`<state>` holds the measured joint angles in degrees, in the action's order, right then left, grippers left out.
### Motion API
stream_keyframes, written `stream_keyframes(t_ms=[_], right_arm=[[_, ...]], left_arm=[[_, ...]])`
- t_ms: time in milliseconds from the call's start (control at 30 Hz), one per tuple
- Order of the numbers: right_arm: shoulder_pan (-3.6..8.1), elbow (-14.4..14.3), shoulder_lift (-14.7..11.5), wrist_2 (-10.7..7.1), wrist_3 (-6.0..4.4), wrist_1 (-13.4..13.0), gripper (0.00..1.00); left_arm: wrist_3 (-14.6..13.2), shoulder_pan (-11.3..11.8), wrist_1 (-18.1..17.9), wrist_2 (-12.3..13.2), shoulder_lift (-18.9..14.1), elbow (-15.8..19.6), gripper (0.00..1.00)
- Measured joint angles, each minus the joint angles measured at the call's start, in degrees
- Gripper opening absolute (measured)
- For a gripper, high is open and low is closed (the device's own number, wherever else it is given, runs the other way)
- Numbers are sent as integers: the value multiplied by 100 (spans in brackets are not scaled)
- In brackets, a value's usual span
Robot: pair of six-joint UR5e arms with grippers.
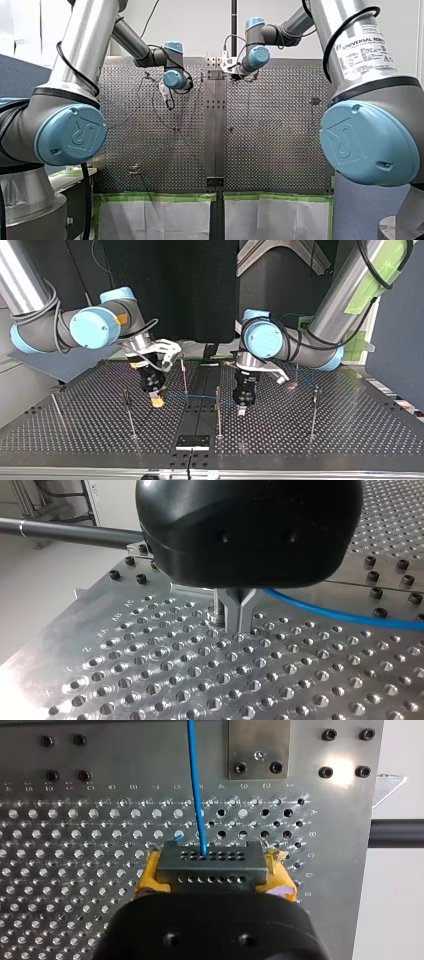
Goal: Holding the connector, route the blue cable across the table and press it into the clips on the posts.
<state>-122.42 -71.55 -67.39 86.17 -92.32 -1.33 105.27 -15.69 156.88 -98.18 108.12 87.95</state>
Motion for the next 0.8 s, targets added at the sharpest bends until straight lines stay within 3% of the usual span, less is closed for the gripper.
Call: stream_keyframes(t_ms=[400, 467, 500, 533, 600, 633, 667, 700, 767, 800], right_arm=[[77, 4, 6, -56, -59, -3, 0], [77, 4, 6, -66, -60, -1, 0], [77, 4, 6, -69, -59, -1, 0], [78, 4, 7, -71, -57, -1, 0], [77, 4, 7, -72, -54, -1, 0], [75, 4, 7, -73, -53, 0, 0], [74, 4, 8, -73, -52, 0, 0], [74, 4, 8, -73, -49, 0, 0], [73, 4, 9, -74, -44, 0, 0], [73, 4, 9, -73, -41, 0, 0]], left_arm=[[34, 11, 29, 13, 2, -1, 0], [41, 11, 37, 9, 2, -1, 23], [43, 11, 41, 6, 2, 0, 23], [48, 11, 50, -3, 2, 0, 33], [58, 11, 71, -31, 1, 0, 33], [63, 10, 85, -51, 1, 0, 56], [63, 7, 100, -71, 1, 0, 65], [62, 4, 120, -98, 1, 0, 65], [41, -5, 186, -165, -2, 0, 86], [23, -9, 219, -188, -4, 0, 86]])
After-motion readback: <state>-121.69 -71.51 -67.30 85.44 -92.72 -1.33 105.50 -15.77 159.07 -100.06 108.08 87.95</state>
